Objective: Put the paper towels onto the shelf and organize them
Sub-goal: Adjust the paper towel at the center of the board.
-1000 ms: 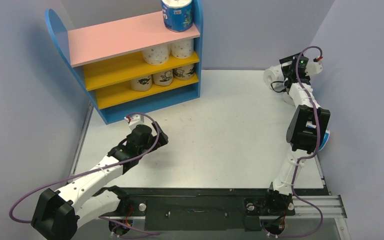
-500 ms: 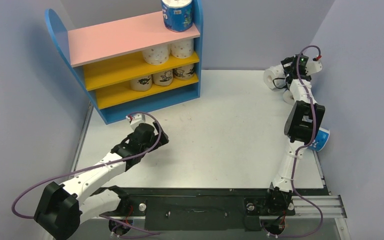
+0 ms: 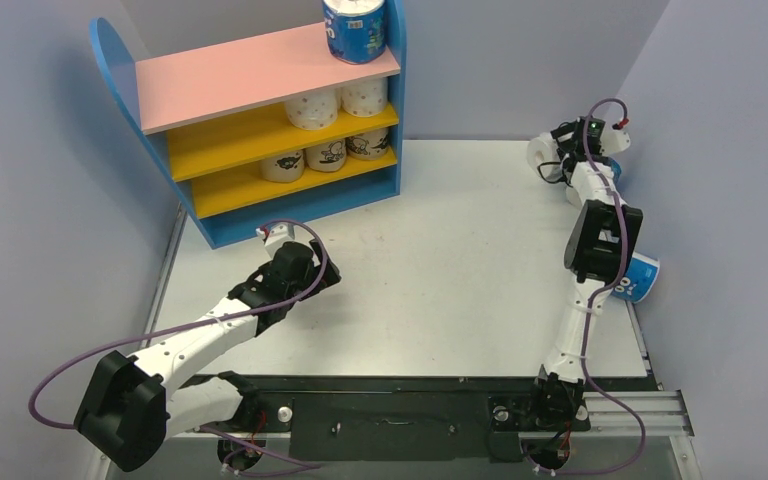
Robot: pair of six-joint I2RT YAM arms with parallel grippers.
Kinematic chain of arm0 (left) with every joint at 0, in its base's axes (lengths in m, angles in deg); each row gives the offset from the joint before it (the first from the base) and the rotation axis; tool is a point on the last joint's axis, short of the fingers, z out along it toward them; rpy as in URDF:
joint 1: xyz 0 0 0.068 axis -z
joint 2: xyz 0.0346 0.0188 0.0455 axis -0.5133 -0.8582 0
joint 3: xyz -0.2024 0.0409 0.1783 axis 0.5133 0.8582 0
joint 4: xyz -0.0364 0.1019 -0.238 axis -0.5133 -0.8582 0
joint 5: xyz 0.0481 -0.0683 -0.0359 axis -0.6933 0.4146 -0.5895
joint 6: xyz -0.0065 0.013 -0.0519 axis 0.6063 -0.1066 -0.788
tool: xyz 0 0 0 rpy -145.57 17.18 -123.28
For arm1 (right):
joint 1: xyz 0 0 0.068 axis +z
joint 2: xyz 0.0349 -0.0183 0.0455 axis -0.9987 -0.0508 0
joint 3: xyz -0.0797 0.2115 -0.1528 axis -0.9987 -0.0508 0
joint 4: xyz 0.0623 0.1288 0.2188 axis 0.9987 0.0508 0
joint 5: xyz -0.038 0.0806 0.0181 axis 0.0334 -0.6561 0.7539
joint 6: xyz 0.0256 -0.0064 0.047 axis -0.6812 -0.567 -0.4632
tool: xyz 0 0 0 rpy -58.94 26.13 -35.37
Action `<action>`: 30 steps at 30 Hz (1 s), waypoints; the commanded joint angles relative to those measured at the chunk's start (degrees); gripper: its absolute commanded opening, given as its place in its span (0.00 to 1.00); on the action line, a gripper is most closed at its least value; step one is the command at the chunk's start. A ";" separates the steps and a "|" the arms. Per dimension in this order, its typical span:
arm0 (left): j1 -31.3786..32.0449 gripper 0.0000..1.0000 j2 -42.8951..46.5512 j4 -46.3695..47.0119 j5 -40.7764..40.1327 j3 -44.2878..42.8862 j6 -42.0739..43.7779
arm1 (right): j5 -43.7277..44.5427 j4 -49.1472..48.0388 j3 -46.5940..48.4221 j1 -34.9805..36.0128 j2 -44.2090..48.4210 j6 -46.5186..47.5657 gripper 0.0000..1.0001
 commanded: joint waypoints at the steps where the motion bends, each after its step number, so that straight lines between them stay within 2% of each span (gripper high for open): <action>1: -0.08 0.96 0.39 2.38 -0.37 -2.38 -0.46 | -1.27 -1.96 -2.45 2.07 1.15 -1.06 0.85; 11: -0.08 0.96 1.25 2.47 0.25 -1.68 -0.83 | -3.90 -6.71 -9.94 5.71 4.51 -4.33 0.84; 22: 0.01 0.96 0.66 3.22 1.14 -1.26 -1.57 | -6.17 -7.71 -12.05 9.45 5.73 -5.67 0.82; 30: 0.08 0.96 0.18 3.96 2.54 -1.22 -2.50 | -8.41 -16.04 -23.44 13.42 10.51 -11.41 0.82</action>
